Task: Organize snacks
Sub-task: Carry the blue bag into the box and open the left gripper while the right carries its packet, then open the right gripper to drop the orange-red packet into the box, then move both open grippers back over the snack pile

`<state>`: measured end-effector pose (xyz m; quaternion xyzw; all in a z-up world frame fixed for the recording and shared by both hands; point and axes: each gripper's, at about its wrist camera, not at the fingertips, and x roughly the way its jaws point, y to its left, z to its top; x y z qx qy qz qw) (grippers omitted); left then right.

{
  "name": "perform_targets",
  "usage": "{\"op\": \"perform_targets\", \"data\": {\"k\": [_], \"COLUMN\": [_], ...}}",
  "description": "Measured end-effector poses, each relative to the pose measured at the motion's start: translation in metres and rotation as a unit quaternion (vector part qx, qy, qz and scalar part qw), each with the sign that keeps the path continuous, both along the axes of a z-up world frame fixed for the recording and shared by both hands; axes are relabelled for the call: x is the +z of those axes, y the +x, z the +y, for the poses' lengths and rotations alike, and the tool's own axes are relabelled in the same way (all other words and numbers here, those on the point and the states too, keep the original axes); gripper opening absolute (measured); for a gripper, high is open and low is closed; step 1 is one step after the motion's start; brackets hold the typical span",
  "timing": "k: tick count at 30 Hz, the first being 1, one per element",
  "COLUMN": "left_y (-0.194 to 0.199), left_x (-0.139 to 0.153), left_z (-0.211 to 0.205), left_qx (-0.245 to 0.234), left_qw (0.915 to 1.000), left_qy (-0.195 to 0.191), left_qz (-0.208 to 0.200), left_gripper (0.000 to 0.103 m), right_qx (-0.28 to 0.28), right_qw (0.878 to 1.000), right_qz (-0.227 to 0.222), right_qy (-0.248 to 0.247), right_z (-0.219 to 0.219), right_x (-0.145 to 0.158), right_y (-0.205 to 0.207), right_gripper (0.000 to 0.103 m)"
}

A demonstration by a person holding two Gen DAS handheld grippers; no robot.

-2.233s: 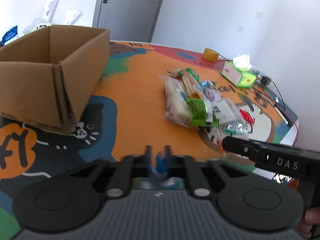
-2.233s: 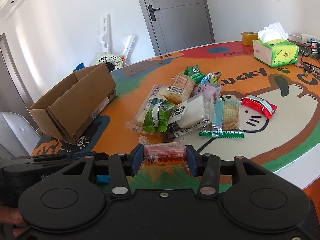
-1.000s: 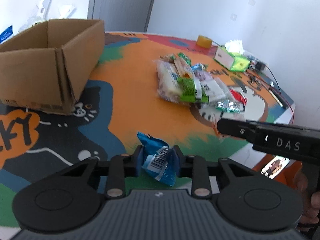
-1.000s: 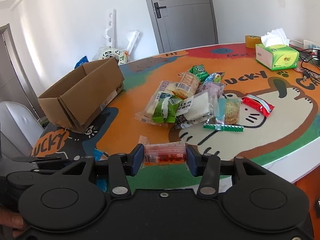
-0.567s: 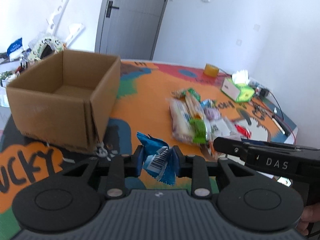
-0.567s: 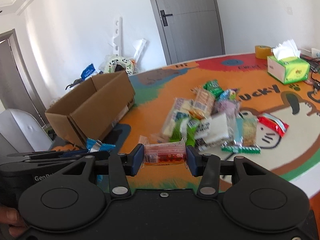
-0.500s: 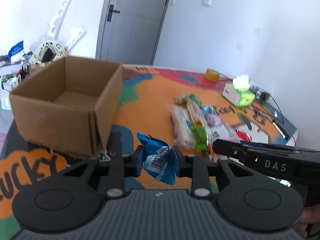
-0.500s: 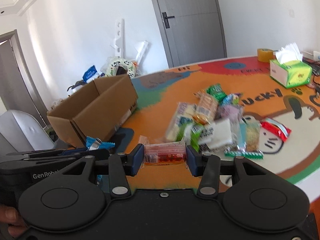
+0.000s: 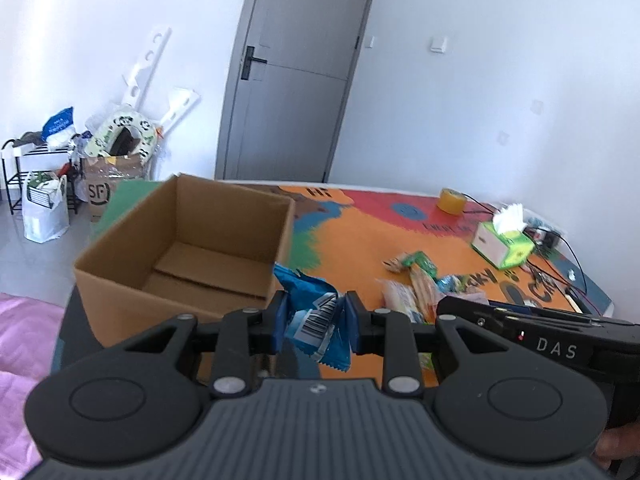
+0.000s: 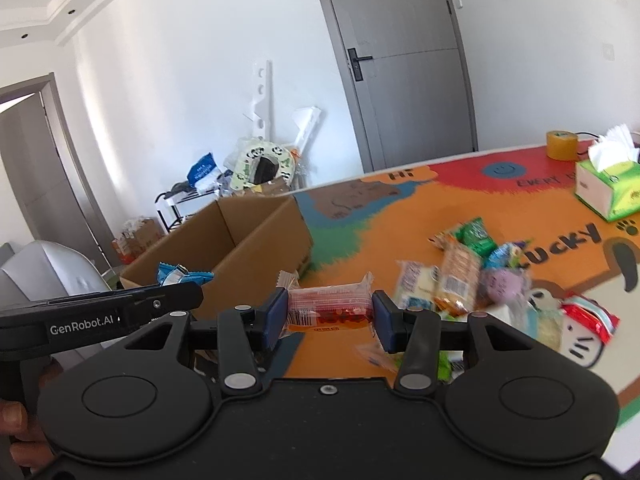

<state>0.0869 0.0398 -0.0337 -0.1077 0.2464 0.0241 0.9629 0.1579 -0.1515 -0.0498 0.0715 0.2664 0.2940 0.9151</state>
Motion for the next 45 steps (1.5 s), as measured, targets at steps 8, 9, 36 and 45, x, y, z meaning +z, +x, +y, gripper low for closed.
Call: {"op": "perform_targets", "data": {"k": [8, 9, 36, 45], "left_y": [0.014, 0.015, 0.005, 0.0], "left_x": [0.002, 0.002, 0.017, 0.022], "left_z": [0.031, 0.035, 0.099, 0.093], "left_qx": [0.033, 0.039, 0.14, 0.16], "left_qw": [0.9994, 0.9992, 0.9899, 0.9864], "left_qy": [-0.001, -0.001, -0.016, -0.022], "left_qz": [-0.007, -0.008, -0.016, -0.032], "left_gripper": [0.029, 0.029, 0.062, 0.093], "right_qx": [0.012, 0.014, 0.085, 0.049], "right_qw": [1.0, 1.0, 0.994, 0.996], "right_qz": [-0.007, -0.009, 0.008, 0.001], "right_qy": [0.016, 0.016, 0.067, 0.075], "right_z": [0.024, 0.027, 0.107, 0.076], "right_x": [0.009, 0.01, 0.025, 0.026], "right_y": [0.017, 0.018, 0.045, 0.04], "right_gripper": [0.046, 0.046, 0.051, 0.075]}}
